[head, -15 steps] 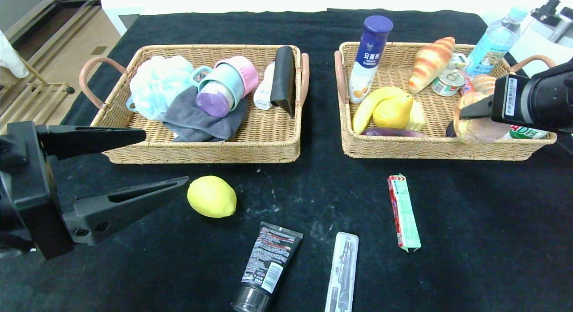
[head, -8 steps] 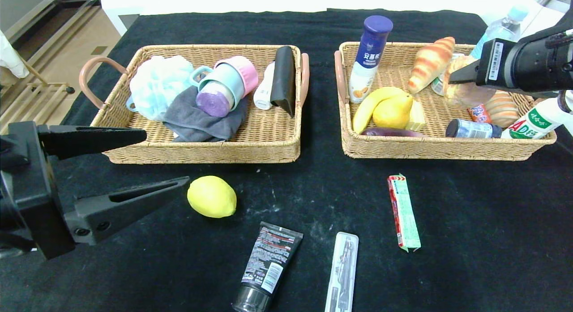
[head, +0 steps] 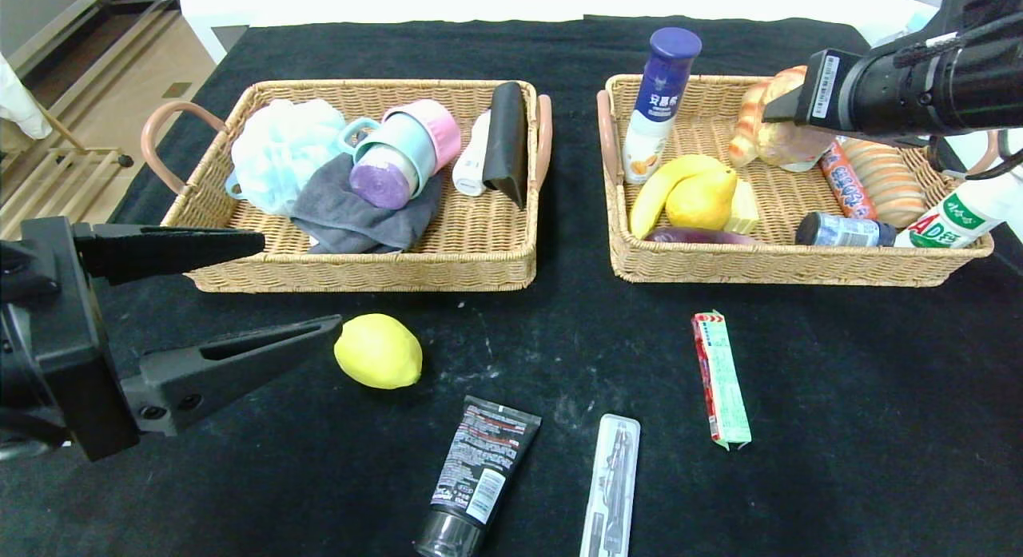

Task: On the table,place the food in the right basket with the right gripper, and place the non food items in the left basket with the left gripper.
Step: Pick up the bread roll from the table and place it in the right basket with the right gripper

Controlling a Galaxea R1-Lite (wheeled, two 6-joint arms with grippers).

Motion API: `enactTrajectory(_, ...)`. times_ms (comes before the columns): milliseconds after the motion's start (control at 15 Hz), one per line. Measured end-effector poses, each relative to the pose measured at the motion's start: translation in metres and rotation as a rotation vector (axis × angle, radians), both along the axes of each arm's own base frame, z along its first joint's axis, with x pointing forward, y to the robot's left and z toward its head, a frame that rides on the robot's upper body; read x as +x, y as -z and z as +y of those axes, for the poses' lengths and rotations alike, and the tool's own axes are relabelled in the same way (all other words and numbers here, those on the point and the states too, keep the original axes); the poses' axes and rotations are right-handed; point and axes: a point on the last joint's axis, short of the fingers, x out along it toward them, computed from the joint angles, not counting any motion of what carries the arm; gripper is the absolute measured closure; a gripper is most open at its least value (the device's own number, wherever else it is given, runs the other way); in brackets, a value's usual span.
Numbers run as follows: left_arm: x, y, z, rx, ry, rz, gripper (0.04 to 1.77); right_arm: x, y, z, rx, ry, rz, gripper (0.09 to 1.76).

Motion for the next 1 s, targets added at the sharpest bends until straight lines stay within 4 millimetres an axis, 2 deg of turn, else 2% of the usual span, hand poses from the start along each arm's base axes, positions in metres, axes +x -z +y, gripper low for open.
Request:
enactTrajectory(200, 0.000, 0.000, 0.000, 0.000, 0.000, 0.000, 0.09, 0.021, 0.003, 0.006, 0.016, 0.002, -0.040, 0.98)
enactTrajectory(467, 0.000, 0.001, 0.000, 0.002, 0.003, 0.005, 0.09, 0.045, 0.016, 0.009, 0.022, 0.012, -0.059, 0.98)
enactTrajectory(867, 0.000, 0.001, 0.000, 0.002, 0.004, 0.005, 0.09, 0.062, 0.030, 0.011, 0.014, 0.017, -0.051, 0.98)
enactTrajectory(1000, 0.000, 0.001, 0.000, 0.002, 0.004, 0.005, 0.09, 0.063, 0.031, 0.010, 0.013, 0.019, -0.048, 0.81)
